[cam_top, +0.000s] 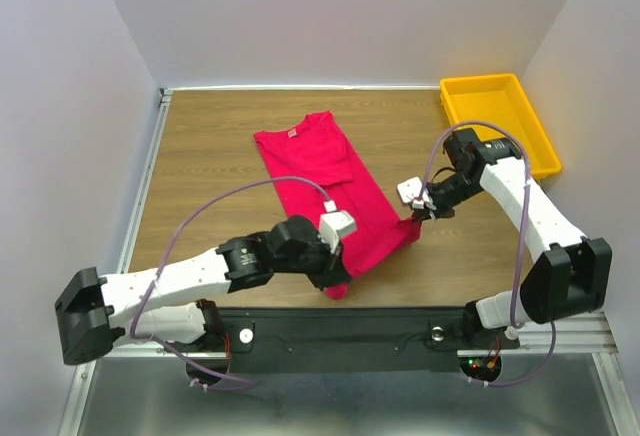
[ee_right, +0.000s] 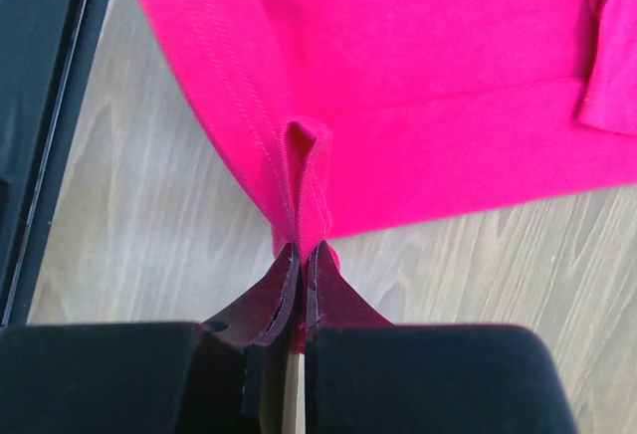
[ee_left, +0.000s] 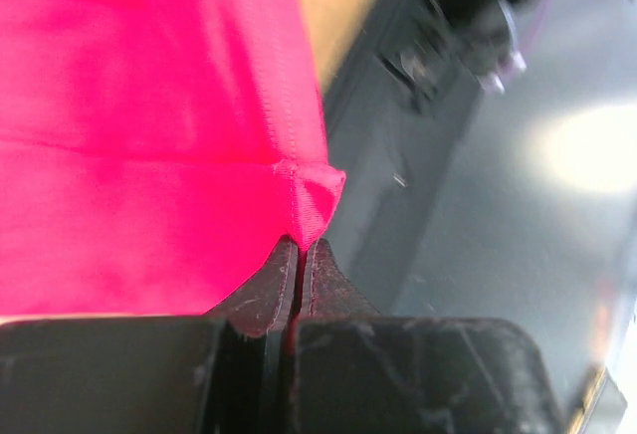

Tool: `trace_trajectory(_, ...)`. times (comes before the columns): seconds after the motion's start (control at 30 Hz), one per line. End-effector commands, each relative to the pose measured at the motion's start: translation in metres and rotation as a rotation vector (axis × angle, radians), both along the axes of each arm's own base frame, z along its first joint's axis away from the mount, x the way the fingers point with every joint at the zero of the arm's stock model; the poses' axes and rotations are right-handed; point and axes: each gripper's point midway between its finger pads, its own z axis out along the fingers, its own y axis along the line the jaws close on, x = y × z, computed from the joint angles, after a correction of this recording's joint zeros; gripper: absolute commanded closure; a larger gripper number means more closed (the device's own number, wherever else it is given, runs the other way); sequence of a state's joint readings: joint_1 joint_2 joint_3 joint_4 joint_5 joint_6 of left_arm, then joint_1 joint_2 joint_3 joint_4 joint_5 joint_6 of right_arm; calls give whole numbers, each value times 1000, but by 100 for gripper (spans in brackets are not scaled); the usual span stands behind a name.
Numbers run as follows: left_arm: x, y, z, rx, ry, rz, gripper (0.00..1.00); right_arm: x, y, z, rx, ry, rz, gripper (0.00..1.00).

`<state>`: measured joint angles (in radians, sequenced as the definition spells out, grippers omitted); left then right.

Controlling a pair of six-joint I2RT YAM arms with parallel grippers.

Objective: Fold and stack the t-shirts
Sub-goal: Fold the tshirt

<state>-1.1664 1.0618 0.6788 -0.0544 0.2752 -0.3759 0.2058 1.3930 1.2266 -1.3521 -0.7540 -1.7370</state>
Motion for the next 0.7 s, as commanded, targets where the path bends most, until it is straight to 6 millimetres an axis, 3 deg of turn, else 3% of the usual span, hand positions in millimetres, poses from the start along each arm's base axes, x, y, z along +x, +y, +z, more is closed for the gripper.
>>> trace_trajectory(0.0,27,18,13,-39,-36,42,100,11,15,13,34,48,-7,99)
trace_trajectory(0.37,91,21,2,-3,-62,65,100,69,44,1,25,118,-1,100)
trace_trajectory(0.5,130,36,1,39,-115,126,100,94,51,-7,12,133,-11,100)
trace_trajectory(0.67,161,55,10,145,-218,166,100,119,61,-16,17,152,-28,100)
